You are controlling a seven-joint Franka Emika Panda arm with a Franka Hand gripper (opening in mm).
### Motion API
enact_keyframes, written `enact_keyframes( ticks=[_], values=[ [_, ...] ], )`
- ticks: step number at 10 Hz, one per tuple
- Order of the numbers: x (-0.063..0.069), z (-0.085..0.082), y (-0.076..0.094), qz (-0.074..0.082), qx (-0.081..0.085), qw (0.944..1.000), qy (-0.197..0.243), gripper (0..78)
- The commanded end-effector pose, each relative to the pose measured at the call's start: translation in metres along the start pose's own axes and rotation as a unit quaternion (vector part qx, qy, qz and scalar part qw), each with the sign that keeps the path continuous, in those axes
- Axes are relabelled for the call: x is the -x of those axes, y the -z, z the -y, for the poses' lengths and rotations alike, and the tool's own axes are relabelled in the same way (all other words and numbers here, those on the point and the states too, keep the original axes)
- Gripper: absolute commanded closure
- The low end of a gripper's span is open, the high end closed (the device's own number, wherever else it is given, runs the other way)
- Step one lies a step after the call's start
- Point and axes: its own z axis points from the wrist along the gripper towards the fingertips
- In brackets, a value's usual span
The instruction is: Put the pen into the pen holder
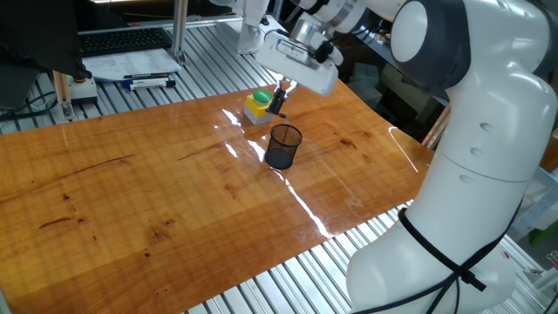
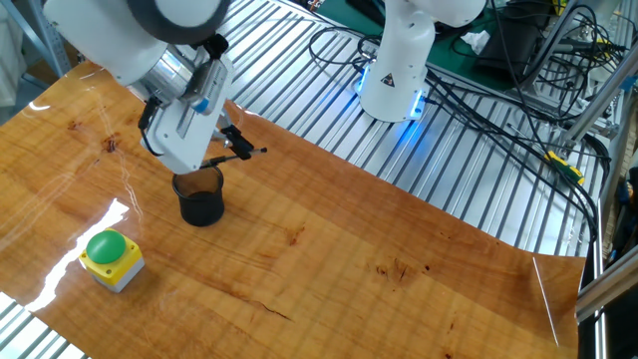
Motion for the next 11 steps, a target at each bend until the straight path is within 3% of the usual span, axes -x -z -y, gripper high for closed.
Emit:
enact_keyframes(
  ticks=[1, 3, 8, 11],
  values=[
    [0.0, 0.008, -0.016, -0.007, 0.0, 0.9998, -0.017, 75.9],
    [0.009, 0.012, -0.018, -0.03, 0.004, 0.9993, -0.023, 75.9],
    [0.013, 0.013, -0.014, -0.034, 0.005, 0.9992, 0.021, 75.9],
    [0.018, 0.004, 0.0, -0.06, -0.006, 0.9972, 0.044, 75.9]
  ],
)
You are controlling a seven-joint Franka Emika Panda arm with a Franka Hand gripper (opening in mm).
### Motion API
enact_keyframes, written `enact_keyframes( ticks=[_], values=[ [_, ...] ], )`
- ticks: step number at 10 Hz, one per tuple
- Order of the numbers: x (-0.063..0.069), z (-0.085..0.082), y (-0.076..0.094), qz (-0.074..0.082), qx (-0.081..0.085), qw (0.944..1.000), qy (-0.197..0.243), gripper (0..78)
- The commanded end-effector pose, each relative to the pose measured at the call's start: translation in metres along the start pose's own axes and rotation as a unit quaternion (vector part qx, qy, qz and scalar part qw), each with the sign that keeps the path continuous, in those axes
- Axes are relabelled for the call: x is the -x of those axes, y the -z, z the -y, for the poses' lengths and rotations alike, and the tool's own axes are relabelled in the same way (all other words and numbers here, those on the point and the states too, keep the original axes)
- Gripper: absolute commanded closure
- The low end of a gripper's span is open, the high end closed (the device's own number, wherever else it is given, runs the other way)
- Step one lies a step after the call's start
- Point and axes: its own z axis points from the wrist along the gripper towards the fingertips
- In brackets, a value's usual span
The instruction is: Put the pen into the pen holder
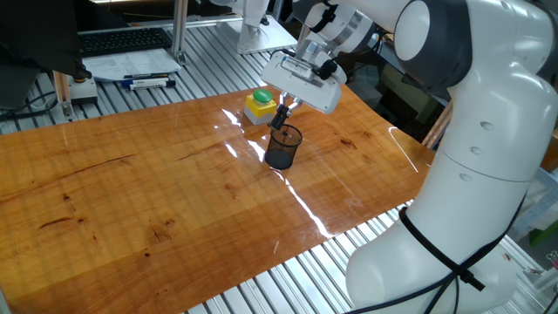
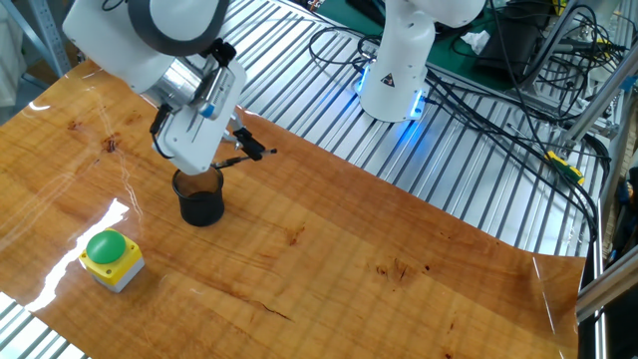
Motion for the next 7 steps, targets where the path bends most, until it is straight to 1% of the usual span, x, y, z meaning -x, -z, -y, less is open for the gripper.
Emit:
enact_keyframes(
  ticks=[1, 3, 4, 6, 7],
  values=[
    [0.0068, -0.0114, 0.0146, -0.025, -0.008, 0.9991, 0.033, 75.9],
    [0.0096, -0.0163, 0.0104, -0.021, -0.009, 0.9992, 0.032, 75.9],
    [0.0099, -0.0167, 0.01, -0.023, -0.014, 0.9991, 0.034, 75.9],
    [0.0115, -0.0178, 0.0089, -0.023, -0.017, 0.9989, 0.036, 75.9],
    [0.0153, -0.0195, 0.0069, -0.023, -0.019, 0.9989, 0.036, 75.9]
  ],
)
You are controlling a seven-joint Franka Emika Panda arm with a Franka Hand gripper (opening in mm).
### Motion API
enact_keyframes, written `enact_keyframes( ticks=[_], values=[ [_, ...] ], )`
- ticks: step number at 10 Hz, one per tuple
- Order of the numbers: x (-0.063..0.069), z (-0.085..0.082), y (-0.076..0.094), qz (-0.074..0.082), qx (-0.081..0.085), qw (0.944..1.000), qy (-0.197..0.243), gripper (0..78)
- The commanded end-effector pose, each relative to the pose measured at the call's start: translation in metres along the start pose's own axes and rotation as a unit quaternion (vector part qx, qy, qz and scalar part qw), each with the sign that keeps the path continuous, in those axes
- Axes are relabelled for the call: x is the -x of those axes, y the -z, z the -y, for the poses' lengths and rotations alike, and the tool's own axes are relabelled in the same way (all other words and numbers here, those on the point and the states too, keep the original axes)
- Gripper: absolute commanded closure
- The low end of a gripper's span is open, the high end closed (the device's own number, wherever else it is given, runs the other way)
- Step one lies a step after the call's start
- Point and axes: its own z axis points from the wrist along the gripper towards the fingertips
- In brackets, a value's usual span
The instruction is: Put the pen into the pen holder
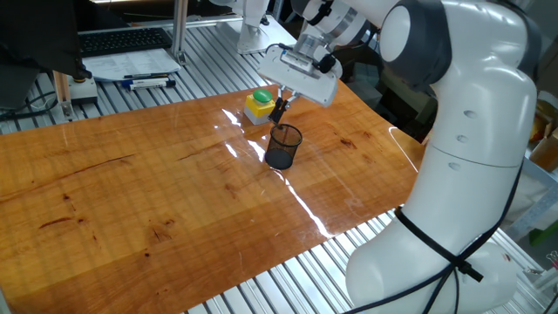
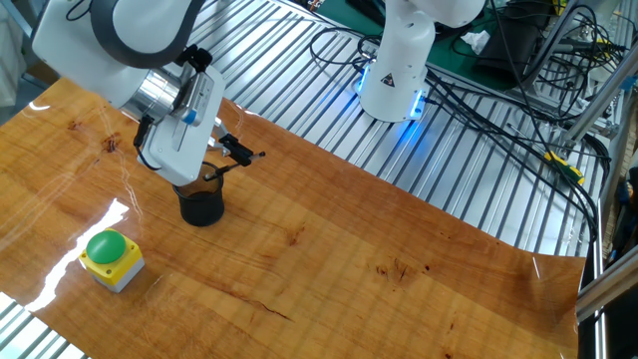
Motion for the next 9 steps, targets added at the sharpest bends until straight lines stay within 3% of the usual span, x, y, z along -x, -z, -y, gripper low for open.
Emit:
enact_keyframes(
  ticks=[1, 3, 9],
  values=[
    [0.008, 0.0, 0.0, 0.0, -0.004, 1.0, 0.007, 75.9],
    [0.016, 0.003, 0.001, -0.002, -0.005, 0.9999, 0.015, 75.9],
    [0.025, 0.006, 0.001, -0.003, -0.007, 0.9997, 0.025, 75.9]
  ],
)
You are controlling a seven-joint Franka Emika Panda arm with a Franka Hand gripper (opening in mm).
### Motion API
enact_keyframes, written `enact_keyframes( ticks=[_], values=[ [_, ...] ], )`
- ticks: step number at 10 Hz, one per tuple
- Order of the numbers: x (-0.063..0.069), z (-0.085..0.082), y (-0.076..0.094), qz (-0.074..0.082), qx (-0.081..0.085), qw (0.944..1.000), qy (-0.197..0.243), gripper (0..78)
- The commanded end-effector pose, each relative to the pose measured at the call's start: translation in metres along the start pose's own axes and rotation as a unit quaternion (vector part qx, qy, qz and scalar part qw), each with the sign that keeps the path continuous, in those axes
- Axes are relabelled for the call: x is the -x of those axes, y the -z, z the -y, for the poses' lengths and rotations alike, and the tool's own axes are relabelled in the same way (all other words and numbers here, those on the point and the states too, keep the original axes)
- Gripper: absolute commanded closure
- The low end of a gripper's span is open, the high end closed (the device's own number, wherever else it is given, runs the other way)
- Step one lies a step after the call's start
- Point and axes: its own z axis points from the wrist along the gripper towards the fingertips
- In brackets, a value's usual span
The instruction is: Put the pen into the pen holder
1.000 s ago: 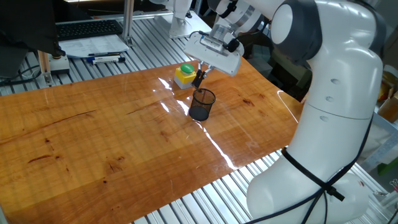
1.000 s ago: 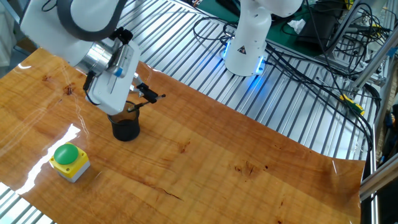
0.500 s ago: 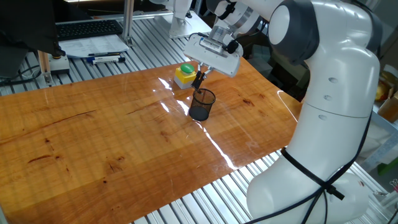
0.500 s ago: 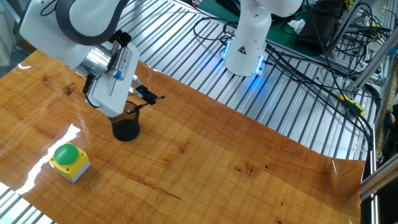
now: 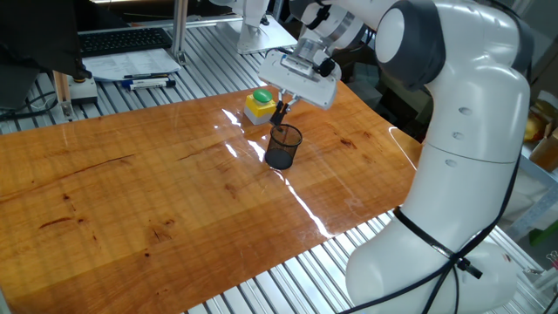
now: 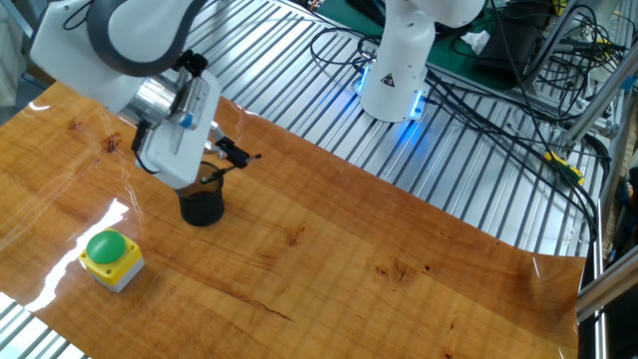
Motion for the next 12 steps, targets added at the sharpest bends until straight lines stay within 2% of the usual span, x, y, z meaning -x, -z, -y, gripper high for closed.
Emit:
enact_keyframes(
  ticks=[1, 8, 12],
  values=[
    [0.0163, 0.0064, 0.0045, -0.002, -0.004, 0.9998, 0.021, 75.9],
    [0.0206, 0.0039, 0.0026, 0.005, -0.008, 0.9996, 0.025, 75.9],
    [0.0253, 0.0028, 0.0069, 0.003, -0.014, 0.9994, 0.03, 75.9]
  ],
)
